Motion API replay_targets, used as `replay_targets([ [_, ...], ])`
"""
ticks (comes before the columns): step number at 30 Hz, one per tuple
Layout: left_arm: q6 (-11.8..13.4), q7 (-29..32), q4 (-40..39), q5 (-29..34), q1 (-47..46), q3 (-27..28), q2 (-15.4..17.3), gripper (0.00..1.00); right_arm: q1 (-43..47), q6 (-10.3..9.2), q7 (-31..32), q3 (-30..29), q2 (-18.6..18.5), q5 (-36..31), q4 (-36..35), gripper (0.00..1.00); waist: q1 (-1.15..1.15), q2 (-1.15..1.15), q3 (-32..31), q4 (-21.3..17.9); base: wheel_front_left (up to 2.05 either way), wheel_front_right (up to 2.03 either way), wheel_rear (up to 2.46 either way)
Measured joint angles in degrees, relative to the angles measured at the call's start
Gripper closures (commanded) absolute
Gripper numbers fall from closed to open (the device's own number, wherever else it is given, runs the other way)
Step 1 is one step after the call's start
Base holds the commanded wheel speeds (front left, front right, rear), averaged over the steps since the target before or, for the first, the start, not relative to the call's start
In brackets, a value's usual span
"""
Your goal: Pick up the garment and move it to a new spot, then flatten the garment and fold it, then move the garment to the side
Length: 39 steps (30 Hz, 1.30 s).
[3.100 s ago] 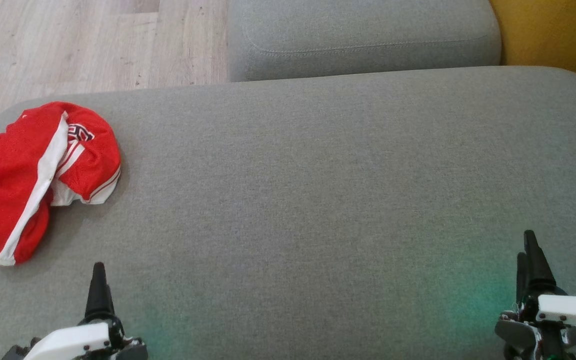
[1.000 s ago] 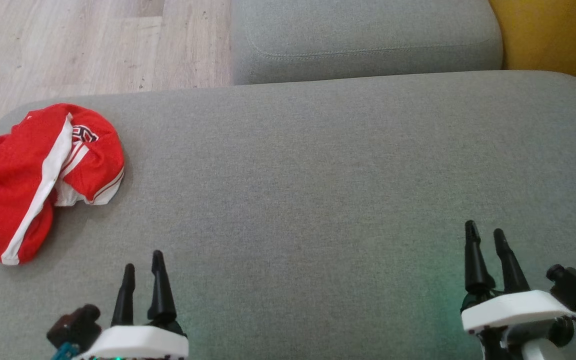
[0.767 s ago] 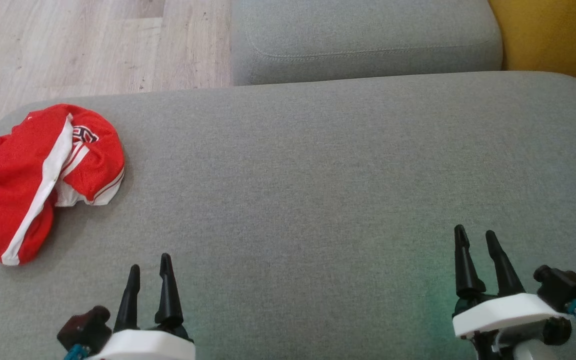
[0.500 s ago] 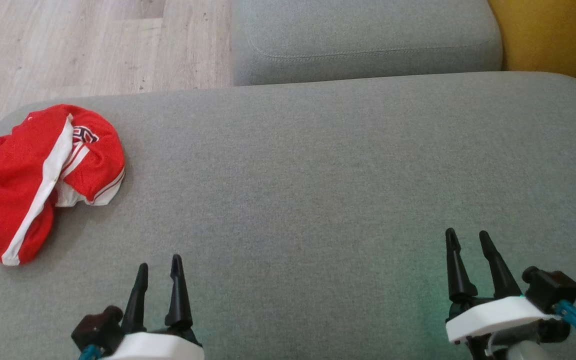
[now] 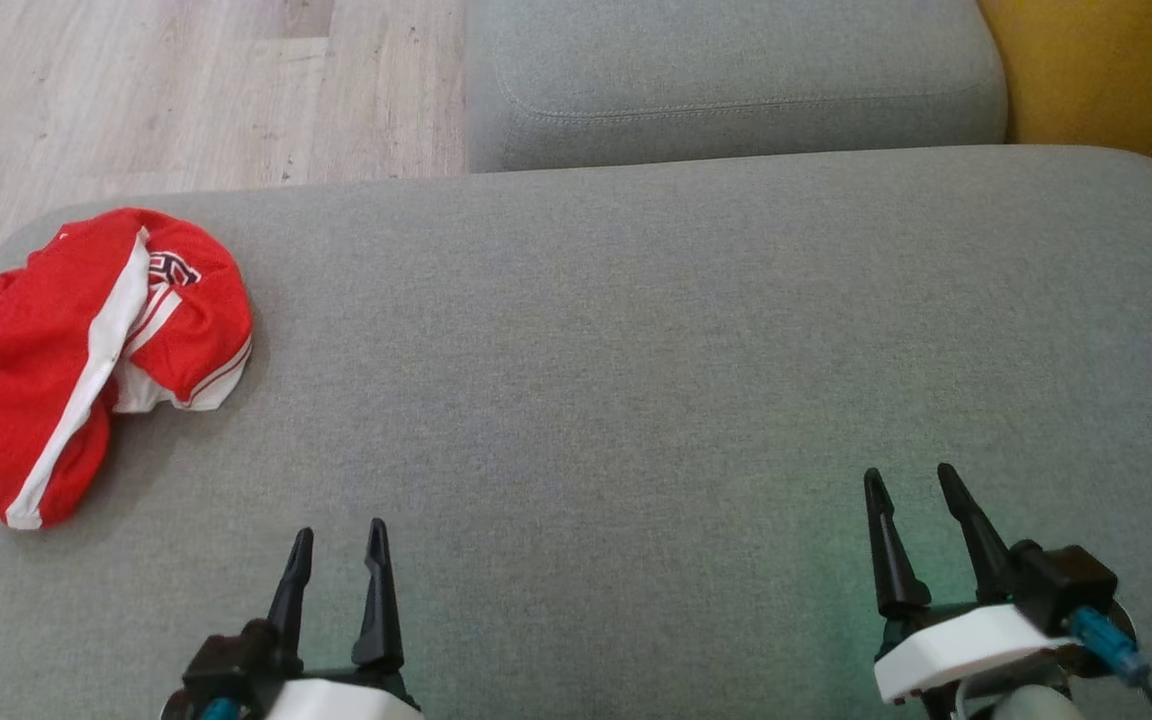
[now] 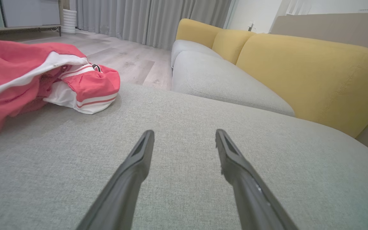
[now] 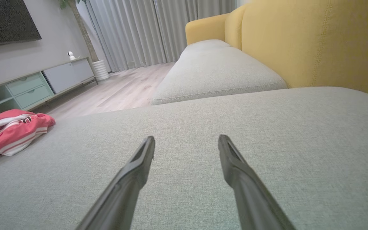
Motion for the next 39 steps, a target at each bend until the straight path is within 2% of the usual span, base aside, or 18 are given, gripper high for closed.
replay_targets([
  [11, 1.55, -1.59, 1.09, 4.71, 0.01, -0.57, 0.05, 0.0, -0.01, 0.0, -1.6, 0.27, -0.02, -7.13, -0.01, 0.0, 0.0, 0.0, -0.01, -0.06, 0.0, 0.0, 0.0],
  [39, 2.33, -1.59, 2.34, 3.36, -0.01, -0.24, 0.12, 0.0, -0.01, 0.0, -1.68, -0.25, -0.02, -7.11, -0.62, 0.0, 0.0, 0.0, 0.13, 0.42, 0.0, 0.0, 0.0],
])
